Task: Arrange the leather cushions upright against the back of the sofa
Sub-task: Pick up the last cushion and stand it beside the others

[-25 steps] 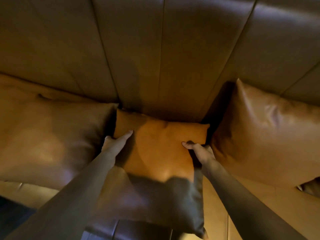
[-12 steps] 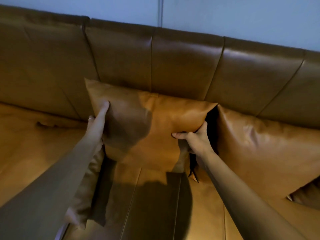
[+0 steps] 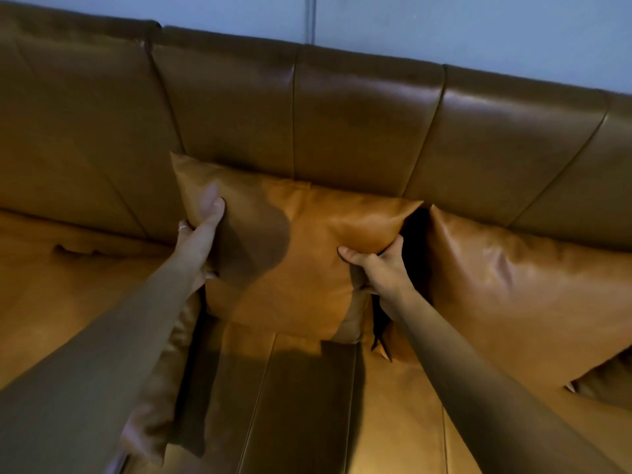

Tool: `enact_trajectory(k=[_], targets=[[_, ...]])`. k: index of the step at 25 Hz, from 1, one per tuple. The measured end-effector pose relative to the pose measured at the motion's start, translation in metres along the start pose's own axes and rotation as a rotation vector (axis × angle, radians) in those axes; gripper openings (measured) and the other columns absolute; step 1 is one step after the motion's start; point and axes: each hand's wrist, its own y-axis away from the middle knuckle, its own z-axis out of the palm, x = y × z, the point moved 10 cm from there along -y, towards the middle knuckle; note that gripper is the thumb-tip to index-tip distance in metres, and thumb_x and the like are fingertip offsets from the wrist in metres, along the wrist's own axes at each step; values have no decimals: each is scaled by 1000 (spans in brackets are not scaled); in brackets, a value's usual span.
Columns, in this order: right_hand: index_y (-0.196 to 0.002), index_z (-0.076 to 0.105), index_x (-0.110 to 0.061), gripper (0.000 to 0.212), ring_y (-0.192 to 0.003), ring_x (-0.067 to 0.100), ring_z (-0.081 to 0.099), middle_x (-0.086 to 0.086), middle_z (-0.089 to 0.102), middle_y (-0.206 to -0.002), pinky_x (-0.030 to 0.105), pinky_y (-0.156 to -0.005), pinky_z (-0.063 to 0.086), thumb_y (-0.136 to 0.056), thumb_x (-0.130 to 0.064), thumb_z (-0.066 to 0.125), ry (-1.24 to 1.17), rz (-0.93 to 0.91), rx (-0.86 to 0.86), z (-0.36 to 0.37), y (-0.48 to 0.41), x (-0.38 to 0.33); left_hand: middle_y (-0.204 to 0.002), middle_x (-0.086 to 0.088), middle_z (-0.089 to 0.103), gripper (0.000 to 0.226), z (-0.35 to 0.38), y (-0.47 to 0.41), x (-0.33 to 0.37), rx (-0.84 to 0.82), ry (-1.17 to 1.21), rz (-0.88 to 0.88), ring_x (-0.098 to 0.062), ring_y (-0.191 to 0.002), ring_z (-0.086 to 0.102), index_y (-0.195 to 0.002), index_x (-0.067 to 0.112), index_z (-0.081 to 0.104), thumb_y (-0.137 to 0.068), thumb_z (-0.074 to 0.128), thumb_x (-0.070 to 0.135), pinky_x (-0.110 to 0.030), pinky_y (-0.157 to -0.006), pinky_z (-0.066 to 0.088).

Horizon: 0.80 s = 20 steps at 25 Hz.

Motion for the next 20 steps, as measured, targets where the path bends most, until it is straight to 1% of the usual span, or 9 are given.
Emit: enact_trajectory(k=[3, 5, 6, 8, 10, 12, 13, 17, 20], targets=[[-152, 16, -31, 120, -137, 35, 44, 4, 42, -151, 57, -110, 41, -58, -48, 90, 94, 12, 32, -3, 2, -4, -157, -8, 35, 101, -4, 4, 2, 49, -69, 12, -38, -141, 37, -159, 25, 13, -82, 63, 68, -68, -108, 34], [-157, 13, -22, 118, -140, 37, 40, 9, 36, -156, 53, -113, 39, -68, -44, 88, 200, -22, 91, -9, 14, -12, -155, -9, 40, 90, -11, 13, 7, 111, -159, 55, -37, -140, 39, -157, 23, 21, -87, 60, 65, -60, -112, 33], [-158, 11, -18, 113, -142, 38, 37, 12, 30, -159, 51, -114, 37, -75, -40, 84, 279, -71, 145, -13, 23, -21, -154, -8, 43, 84, -16, 20, 11, 140, -215, 84, -36, -139, 41, -156, 24, 25, -89, 59, 62, -55, -114, 33], [-159, 12, -15, 101, -146, 38, 31, 13, 19, -164, 49, -116, 35, -84, -32, 77, 453, -251, 265, -17, 49, -49, -153, -6, 44, 74, -22, 43, 21, 180, -309, 180, -34, -139, 42, -155, 27, 27, -94, 58, 54, -48, -113, 33], [-159, 16, -17, 91, -150, 36, 25, 12, 15, -167, 51, -118, 32, -88, -32, 73, 621, -448, 301, -2, 80, -76, -154, -5, 43, 70, -28, 67, 33, 199, -359, 280, -32, -140, 41, -155, 28, 28, -96, 58, 49, -44, -111, 33], [-159, 17, -20, 85, -152, 33, 22, 11, 14, -168, 52, -119, 29, -92, -33, 68, 746, -580, 227, 26, 109, -91, -156, -6, 41, 69, -44, 92, 44, 231, -365, 355, -31, -142, 39, -155, 26, 30, -96, 58, 48, -41, -113, 31], [-159, 17, -20, 84, -152, 31, 21, 10, 15, -168, 51, -120, 28, -93, -35, 66, 777, -611, 176, 41, 122, -95, -156, -7, 41, 69, -57, 103, 47, 250, -357, 377, -30, -142, 39, -155, 24, 31, -96, 58, 48, -39, -113, 31], [-159, 19, -22, 78, -152, 27, 22, 5, 19, -167, 50, -117, 28, -95, -42, 59, 823, -698, 9, 97, 172, -96, -154, -9, 45, 68, -117, 138, 55, 334, -308, 427, -30, -140, 41, -154, 18, 35, -96, 59, 46, -35, -111, 32], [-158, 19, -23, 74, -151, 28, 21, 5, 19, -167, 52, -117, 29, -97, -44, 55, 820, -696, -149, 148, 192, -83, -152, -11, 46, 68, -171, 150, 53, 408, -317, 444, -31, -139, 42, -153, 14, 37, -97, 59, 45, -36, -109, 34]])
